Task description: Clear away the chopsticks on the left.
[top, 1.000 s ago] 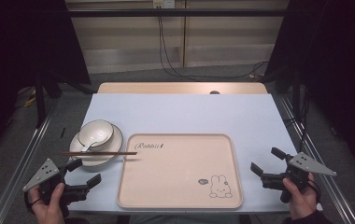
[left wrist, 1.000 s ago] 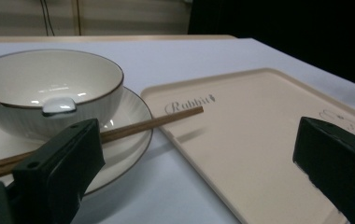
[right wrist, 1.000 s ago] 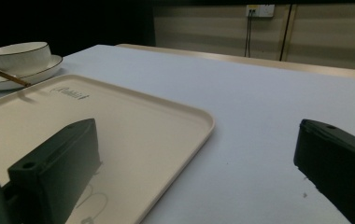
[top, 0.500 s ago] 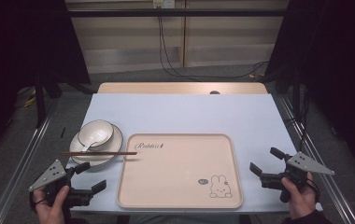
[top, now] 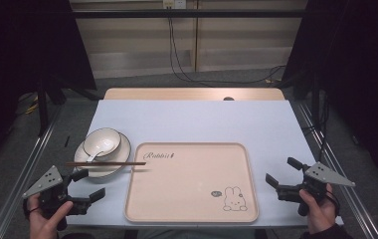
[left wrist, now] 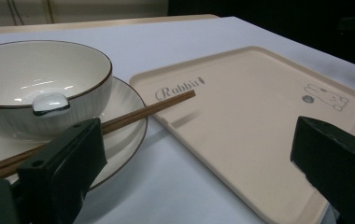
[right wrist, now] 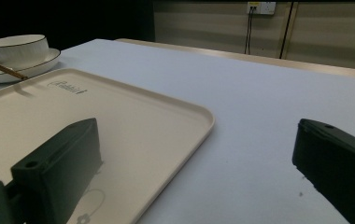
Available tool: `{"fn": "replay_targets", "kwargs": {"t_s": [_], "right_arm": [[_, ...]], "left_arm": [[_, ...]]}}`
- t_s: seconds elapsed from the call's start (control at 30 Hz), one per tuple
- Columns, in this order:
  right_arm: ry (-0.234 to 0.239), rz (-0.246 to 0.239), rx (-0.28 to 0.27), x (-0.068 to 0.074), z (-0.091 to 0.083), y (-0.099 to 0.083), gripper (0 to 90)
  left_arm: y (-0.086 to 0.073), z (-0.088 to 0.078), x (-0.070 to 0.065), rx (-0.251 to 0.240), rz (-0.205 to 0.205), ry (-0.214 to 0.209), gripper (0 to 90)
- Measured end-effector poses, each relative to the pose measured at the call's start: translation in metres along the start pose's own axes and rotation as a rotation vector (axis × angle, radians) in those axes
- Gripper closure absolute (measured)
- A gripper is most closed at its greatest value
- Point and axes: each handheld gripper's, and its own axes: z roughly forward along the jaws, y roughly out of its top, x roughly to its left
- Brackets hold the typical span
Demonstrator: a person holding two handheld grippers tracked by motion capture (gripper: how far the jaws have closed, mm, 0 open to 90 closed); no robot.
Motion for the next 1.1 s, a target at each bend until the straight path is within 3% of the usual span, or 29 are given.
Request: {"fn": "replay_targets", "kwargs": {"t_s": [0.17, 0.27, 0.33, 0.4, 0.47, 0.53, 0.57, 0.63, 0.73, 1.0, 1.1], "right_arm": [[0.005, -0.004, -0.006, 0.001, 0.000, 0.000, 0.7], [0.003, -0.007, -0.006, 0.001, 0.000, 0.000, 0.6], [0.009, -0.004, -0.002, 0.001, 0.000, 0.000, 0.7], [0.007, -0.003, -0.003, 0.001, 0.000, 0.000, 0.7], [0.012, -0.003, -0.002, 0.001, 0.000, 0.000, 0.7], [0.014, -0.007, -0.001, 0.001, 0.000, 0.000, 0.7], [0.016, -0.005, 0.001, 0.001, 0.000, 0.000, 0.7], [0.016, -0.005, 0.000, 0.001, 0.000, 0.000, 0.7], [0.012, -0.007, -0.001, 0.002, 0.000, 0.001, 0.7], [0.013, -0.009, -0.002, 0.001, 0.000, 0.001, 0.6], [0.011, -0.008, -0.001, 0.001, 0.001, 0.000, 0.6]], "left_arm": [[0.004, -0.007, 0.014, 0.019, 0.023, -0.025, 3.4], [0.006, -0.009, 0.022, 0.051, 0.068, 0.013, 4.2], [0.007, -0.008, 0.028, 0.082, 0.078, 0.017, 5.0], [0.008, -0.007, 0.035, 0.084, 0.067, 0.026, 5.4], [0.009, -0.008, 0.041, 0.095, 0.086, 0.027, 5.4], [0.008, -0.007, 0.046, 0.083, 0.100, 0.026, 5.4], [0.008, -0.005, 0.054, 0.112, 0.102, 0.022, 5.4], [0.007, -0.003, 0.057, 0.114, 0.092, 0.000, 5.4], [0.007, 0.002, 0.067, 0.160, 0.105, -0.010, 5.6], [0.013, 0.010, 0.085, 0.198, 0.145, -0.010, 15.1], [0.013, 0.012, 0.089, 0.192, 0.163, 0.023, 24.5]]}}
